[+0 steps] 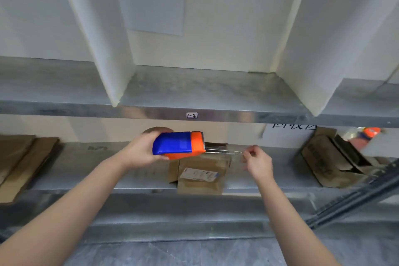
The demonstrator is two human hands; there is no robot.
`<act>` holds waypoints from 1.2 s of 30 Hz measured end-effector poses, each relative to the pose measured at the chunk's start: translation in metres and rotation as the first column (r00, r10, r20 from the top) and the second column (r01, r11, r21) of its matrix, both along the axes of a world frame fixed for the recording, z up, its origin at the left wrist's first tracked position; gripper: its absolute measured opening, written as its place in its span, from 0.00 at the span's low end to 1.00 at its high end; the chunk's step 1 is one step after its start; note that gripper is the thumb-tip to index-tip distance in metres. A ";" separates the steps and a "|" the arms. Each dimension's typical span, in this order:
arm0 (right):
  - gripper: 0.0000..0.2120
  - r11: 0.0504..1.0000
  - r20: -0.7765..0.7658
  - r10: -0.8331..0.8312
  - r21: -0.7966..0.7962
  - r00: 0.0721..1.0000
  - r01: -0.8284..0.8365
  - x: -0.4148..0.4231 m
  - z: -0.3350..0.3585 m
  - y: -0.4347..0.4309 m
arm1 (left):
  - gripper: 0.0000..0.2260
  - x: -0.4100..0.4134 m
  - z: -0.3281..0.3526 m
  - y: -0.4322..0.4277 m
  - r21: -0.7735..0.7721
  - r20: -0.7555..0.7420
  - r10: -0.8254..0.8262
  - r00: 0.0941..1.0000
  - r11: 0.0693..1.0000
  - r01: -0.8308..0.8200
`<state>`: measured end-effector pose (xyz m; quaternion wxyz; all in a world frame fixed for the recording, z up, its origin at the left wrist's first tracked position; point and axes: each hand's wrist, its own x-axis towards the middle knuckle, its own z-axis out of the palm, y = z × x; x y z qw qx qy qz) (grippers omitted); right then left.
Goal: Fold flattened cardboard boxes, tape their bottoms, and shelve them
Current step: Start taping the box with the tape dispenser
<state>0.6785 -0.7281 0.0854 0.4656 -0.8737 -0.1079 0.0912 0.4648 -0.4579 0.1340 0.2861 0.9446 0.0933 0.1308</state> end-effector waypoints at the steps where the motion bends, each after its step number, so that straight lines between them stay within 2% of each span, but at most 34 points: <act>1: 0.05 0.999 0.005 0.026 -0.026 1.000 -0.026 0.006 0.001 -0.003 | 0.35 0.004 0.001 -0.004 0.013 -0.023 0.013 1.000 1.000 -0.013; 4: 0.05 0.997 -0.012 0.078 -0.018 0.997 -0.078 0.015 0.005 -0.002 | 0.36 0.014 0.002 -0.010 0.046 -0.073 0.062 0.995 0.997 -0.059; 10: 0.06 0.971 -0.362 0.104 0.238 0.927 -0.016 0.013 -0.004 0.015 | 0.35 0.035 0.019 -0.006 0.103 -0.199 0.124 0.972 0.989 -0.105; 14: 0.05 0.951 -0.444 0.122 0.310 0.888 0.025 0.010 -0.019 0.026 | 0.33 0.046 0.017 0.004 0.073 -0.301 0.109 0.947 0.993 -0.092; 18: 0.07 0.951 -0.448 0.115 0.308 0.886 0.032 0.018 -0.026 0.032 | 0.27 0.058 0.009 0.011 0.039 -0.345 0.104 0.933 0.995 -0.097; 22: 0.08 0.977 -0.379 0.135 0.206 0.916 -0.058 0.024 -0.033 0.039 | 0.17 0.068 -0.003 0.020 0.019 -0.414 0.099 0.905 0.995 -0.100; 27: 0.07 0.984 -0.397 0.143 0.157 0.906 -0.087 0.029 -0.040 0.043 | 0.26 0.074 -0.017 0.024 -0.014 -0.482 0.040 0.875 0.998 -0.053; 36: 0.07 0.987 -0.491 0.153 0.125 0.858 -0.105 0.047 -0.049 0.038 | 0.31 0.076 -0.041 0.030 0.006 -0.486 0.001 0.874 1.000 0.002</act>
